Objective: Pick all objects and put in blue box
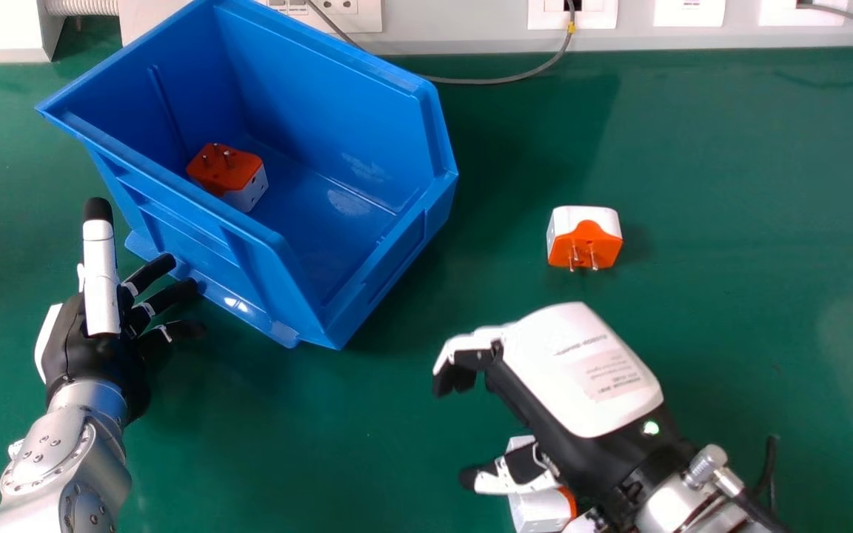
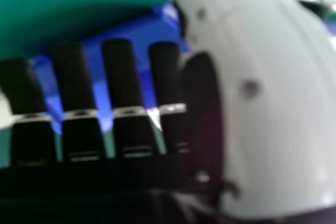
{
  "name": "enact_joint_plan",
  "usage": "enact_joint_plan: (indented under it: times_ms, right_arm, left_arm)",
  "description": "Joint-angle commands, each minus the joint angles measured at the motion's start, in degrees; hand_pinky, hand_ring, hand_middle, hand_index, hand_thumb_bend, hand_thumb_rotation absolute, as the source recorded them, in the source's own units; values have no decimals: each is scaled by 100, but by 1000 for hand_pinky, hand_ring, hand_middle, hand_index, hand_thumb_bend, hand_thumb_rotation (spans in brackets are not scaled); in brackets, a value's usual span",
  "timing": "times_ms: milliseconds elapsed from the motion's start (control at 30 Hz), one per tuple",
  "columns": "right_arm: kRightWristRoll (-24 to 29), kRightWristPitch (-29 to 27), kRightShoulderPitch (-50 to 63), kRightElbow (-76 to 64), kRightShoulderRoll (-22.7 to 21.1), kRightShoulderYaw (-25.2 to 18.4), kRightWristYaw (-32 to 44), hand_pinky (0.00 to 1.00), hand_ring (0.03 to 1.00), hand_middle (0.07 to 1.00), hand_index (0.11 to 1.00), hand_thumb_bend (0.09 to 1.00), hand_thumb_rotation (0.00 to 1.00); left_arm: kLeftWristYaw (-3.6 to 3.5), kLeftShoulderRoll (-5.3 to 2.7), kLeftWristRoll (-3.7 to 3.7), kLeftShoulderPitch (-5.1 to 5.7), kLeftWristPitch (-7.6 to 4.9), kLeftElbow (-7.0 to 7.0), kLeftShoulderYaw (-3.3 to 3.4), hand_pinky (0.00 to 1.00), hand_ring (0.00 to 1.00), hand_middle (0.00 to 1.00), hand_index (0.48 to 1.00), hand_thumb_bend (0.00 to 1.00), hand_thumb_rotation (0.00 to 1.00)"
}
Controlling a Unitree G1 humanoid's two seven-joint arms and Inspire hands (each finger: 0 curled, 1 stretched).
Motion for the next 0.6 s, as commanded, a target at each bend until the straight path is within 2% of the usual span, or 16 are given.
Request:
enact_joint_plan:
  times_ms: [0, 133, 233, 567]
  right_arm:
    - [201, -183, -91, -25, 66, -140, -326, 358, 475, 535, 530, 515, 6]
    - [366, -300, -76, -42, 112, -266, -523, 355, 466, 525, 528, 512, 4]
    - [397, -307, -93, -20, 138, -345, -570, 356, 463, 520, 523, 510, 3]
    - [273, 9, -99, -18, 129, -270, -87, 355, 450, 511, 509, 505, 1]
  left_arm:
    - [43, -20, 35, 100, 124, 78, 2, 637, 726, 822, 883, 869, 935]
    - [37, -13, 24, 100, 147, 53, 6, 637, 724, 822, 883, 869, 935]
    - [34, -13, 27, 86, 135, 84, 5, 638, 726, 822, 883, 869, 935]
    - [65, -43, 54, 54, 89, 143, -21, 641, 729, 824, 883, 870, 935]
